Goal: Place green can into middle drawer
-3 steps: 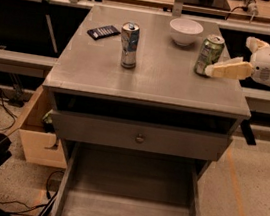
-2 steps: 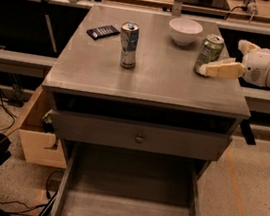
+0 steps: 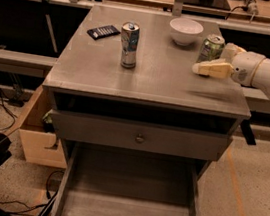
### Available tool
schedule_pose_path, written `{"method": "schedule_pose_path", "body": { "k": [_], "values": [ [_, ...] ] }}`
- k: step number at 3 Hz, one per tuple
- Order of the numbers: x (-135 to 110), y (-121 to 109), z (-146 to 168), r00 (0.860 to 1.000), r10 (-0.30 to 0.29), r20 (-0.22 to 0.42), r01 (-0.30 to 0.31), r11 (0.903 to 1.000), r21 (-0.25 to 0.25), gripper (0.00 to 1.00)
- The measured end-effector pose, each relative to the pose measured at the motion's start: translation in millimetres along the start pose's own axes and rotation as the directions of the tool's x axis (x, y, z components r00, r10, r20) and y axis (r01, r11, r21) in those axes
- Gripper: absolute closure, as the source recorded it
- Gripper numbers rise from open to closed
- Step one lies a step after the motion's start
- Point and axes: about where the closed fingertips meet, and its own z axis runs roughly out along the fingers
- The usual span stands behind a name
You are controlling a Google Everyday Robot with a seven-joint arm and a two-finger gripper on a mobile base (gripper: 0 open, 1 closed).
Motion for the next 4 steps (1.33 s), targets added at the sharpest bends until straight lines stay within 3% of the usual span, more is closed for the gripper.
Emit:
{"method": "schedule_pose_path", "body": {
  "k": [1, 4],
  "values": [
    [-0.4, -5.0, 18.1, 0.998, 0.026, 0.051, -0.024, 0.9989, -0.040, 0.15],
    [-1.9, -1.5, 26.2, 0.998, 0.027, 0.055, -0.024, 0.9983, -0.052, 0.85]
  ]
}}
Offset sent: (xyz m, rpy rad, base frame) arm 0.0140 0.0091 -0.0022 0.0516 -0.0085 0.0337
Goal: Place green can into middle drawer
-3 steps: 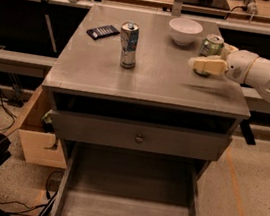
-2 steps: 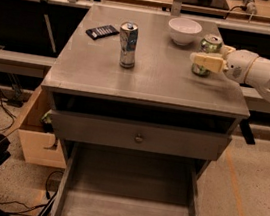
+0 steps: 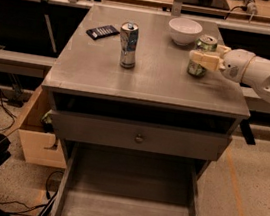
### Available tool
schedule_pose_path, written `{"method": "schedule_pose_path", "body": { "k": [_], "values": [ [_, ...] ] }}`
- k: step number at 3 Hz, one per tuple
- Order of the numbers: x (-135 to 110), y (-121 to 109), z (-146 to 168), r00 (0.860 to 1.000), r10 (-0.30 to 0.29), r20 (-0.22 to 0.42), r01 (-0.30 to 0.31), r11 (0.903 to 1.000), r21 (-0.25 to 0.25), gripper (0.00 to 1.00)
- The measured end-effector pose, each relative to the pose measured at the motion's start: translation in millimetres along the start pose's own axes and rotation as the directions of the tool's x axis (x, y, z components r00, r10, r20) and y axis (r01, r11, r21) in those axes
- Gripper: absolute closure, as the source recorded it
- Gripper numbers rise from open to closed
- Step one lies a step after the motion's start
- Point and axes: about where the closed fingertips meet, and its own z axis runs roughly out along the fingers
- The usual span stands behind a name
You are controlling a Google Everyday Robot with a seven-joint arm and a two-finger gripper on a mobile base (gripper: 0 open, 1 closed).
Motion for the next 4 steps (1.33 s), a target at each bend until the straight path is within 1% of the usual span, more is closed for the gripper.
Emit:
{"method": "schedule_pose_path", "body": {
  "k": [1, 2, 3, 4],
  "values": [
    [-6, 3, 3, 1.000, -0.009, -0.008, 0.009, 0.9999, -0.005, 1.00],
    [-32, 26, -7, 0.997, -0.072, -0.021, 0.072, 0.9974, 0.005, 1.00],
    [-58, 91, -21, 0.990, -0.133, -0.038, 0.131, 0.9905, -0.041, 1.00],
    [-48, 160, -34, 0.991, -0.120, -0.051, 0.112, 0.9852, -0.130, 1.00]
  ]
}}
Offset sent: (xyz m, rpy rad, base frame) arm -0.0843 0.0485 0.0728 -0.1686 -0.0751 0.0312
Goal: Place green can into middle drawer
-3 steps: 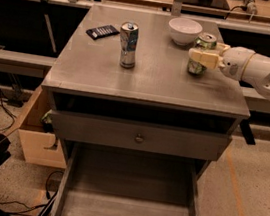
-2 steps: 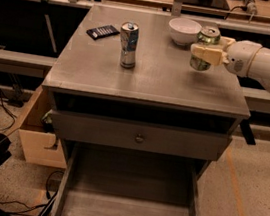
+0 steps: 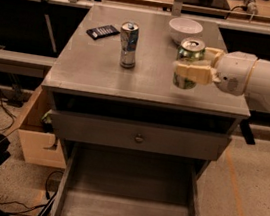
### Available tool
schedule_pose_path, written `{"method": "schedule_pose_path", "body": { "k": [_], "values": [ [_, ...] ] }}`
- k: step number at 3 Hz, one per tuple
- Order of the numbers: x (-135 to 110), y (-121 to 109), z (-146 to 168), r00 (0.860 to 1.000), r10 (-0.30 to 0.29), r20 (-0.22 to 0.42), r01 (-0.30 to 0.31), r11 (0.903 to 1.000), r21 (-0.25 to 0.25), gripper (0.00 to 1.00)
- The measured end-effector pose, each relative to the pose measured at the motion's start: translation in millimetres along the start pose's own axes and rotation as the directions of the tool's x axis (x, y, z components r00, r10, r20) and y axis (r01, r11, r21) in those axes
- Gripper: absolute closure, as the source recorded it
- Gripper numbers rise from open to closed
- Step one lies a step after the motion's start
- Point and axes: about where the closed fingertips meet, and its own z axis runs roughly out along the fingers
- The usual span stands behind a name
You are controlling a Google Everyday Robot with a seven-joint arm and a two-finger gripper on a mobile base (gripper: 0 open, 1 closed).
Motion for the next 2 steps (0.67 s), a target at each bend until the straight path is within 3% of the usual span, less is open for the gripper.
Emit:
{"method": "schedule_pose_path", "body": {
  "k": [1, 2],
  "values": [
    [35, 54, -11, 0.998, 0.064, -0.005, -0.064, 0.9939, -0.090, 1.00],
    [40, 107, -36, 0.996, 0.094, 0.002, -0.092, 0.9774, -0.190, 1.00]
  ]
}}
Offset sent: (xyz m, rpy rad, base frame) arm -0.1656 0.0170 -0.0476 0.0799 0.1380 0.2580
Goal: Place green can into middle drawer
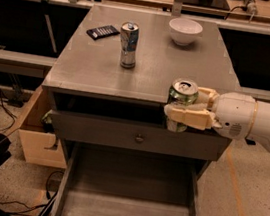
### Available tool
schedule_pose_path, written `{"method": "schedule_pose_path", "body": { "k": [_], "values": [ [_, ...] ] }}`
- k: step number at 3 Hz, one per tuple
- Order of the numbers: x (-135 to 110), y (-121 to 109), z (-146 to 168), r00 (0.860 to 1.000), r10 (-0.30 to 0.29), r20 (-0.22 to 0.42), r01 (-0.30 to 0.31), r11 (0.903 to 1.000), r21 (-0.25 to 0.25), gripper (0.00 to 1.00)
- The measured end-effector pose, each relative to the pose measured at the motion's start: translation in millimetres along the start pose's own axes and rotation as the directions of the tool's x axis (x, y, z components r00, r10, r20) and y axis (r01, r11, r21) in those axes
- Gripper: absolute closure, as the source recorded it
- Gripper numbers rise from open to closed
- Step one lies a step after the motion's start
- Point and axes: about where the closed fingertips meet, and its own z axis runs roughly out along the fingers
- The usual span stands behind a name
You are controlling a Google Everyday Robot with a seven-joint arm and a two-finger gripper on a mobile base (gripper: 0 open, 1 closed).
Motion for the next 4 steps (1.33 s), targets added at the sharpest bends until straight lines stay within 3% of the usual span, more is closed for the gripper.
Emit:
{"method": "schedule_pose_path", "body": {
  "k": [2, 3, 4],
  "values": [
    [14, 0, 8, 1.000, 0.025, 0.001, -0.025, 0.9997, -0.004, 1.00],
    [53, 12, 19, 0.998, 0.067, 0.011, -0.067, 0.9977, 0.008, 1.00],
    [102, 42, 31, 0.993, 0.112, 0.038, -0.112, 0.9937, 0.009, 1.00]
  ]
}}
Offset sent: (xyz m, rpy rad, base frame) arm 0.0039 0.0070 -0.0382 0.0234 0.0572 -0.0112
